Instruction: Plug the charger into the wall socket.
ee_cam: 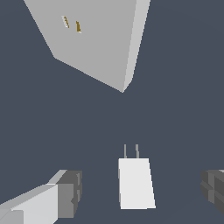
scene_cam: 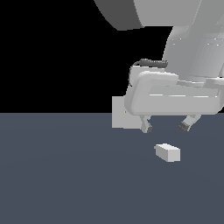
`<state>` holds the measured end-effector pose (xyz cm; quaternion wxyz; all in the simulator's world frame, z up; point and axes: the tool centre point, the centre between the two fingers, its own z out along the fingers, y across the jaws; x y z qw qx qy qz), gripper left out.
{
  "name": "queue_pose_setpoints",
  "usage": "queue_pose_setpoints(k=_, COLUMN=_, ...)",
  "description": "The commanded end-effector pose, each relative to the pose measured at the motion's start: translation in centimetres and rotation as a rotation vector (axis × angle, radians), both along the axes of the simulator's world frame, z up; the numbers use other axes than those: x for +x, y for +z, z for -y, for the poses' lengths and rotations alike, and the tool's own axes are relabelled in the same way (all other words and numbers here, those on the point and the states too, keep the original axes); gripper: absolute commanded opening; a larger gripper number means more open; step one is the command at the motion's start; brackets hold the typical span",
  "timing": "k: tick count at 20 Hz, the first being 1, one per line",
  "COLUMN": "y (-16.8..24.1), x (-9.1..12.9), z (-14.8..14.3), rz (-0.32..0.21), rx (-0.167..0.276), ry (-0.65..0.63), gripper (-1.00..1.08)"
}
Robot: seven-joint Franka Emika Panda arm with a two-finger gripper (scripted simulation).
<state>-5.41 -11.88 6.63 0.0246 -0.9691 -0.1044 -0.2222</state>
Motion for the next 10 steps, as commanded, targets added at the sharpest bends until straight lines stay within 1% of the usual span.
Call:
queue_pose_setpoints(k=1, y=-0.19, x=0.02, z=0.12, rz=0.009, rx=0.001, ry=0.007, gripper=1.0)
queue_pose_setpoints(k=10, y=-0.73, x=-0.04, z=0.24, rz=0.011, rx=0.002, ry=0.008, gripper=1.0)
